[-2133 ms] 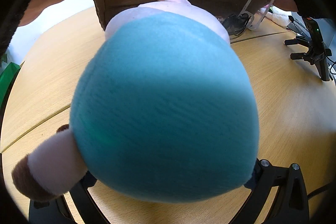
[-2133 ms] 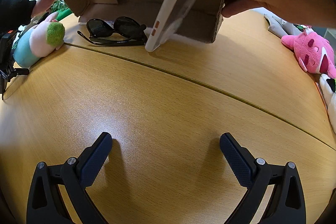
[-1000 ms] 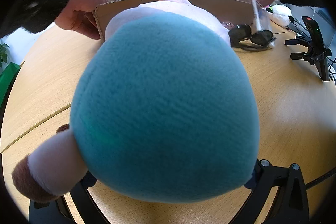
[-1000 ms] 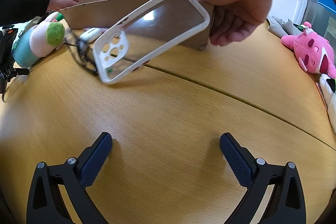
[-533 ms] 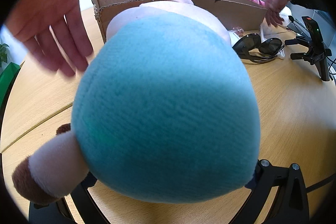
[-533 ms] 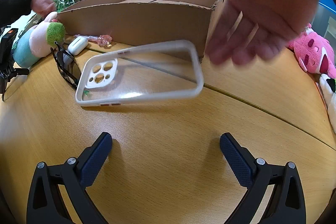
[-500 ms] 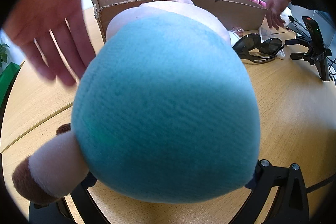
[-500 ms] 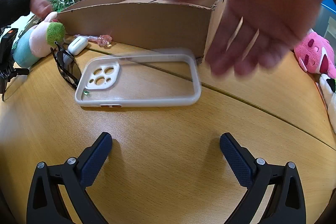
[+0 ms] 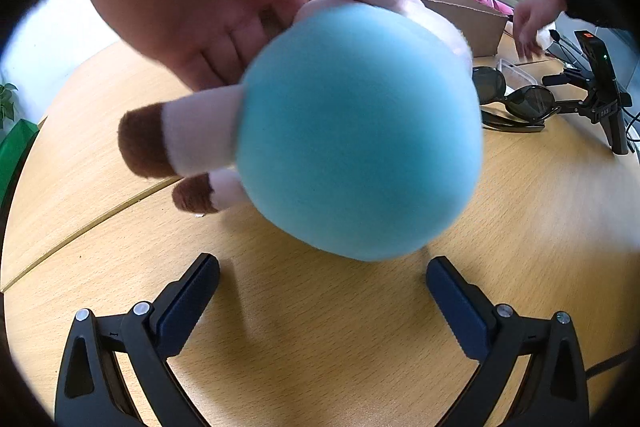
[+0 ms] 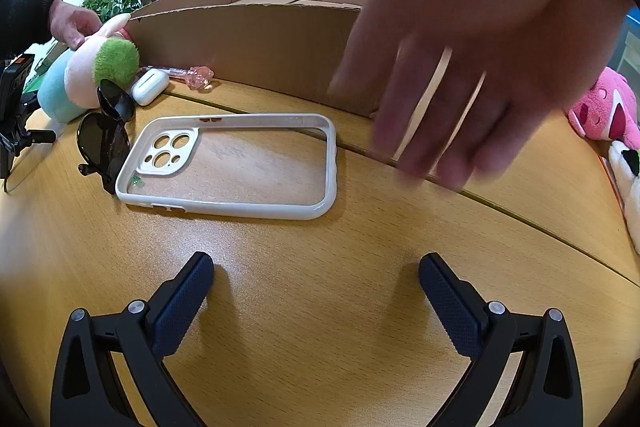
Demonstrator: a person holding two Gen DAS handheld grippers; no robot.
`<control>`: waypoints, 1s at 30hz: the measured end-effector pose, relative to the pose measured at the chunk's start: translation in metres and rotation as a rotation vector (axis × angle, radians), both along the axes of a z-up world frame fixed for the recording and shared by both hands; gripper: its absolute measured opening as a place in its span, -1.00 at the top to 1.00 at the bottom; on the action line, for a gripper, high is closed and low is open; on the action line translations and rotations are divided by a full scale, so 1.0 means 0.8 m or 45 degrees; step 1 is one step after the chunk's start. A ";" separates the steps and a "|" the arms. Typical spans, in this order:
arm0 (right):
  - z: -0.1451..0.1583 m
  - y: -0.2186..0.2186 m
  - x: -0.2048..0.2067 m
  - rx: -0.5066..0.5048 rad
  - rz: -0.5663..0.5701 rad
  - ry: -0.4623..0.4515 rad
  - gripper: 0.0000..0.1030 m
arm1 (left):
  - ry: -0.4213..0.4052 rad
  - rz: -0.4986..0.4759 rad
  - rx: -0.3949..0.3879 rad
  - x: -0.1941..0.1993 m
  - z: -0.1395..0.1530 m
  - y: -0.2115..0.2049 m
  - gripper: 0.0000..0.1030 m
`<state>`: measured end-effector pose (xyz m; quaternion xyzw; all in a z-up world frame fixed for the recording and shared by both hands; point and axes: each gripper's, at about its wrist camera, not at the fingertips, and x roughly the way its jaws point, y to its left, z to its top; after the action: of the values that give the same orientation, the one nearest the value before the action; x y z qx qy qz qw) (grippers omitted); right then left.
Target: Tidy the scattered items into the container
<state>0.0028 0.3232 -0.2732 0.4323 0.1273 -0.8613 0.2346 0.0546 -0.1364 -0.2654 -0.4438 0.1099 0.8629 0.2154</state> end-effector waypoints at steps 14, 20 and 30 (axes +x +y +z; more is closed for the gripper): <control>0.000 0.000 0.000 0.000 0.000 0.000 -1.00 | 0.000 0.001 0.000 0.000 0.000 0.000 -1.00; 0.000 0.000 0.000 0.000 0.001 0.000 -1.00 | 0.000 0.008 0.000 0.000 -0.001 0.000 -1.00; 0.000 0.000 0.000 0.000 0.001 0.000 -1.00 | 0.002 0.180 0.000 -0.009 0.001 0.010 -1.00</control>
<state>0.0027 0.3233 -0.2731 0.4323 0.1275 -0.8612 0.2349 0.0475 -0.1282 -0.2650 -0.4498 0.0785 0.8763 0.1537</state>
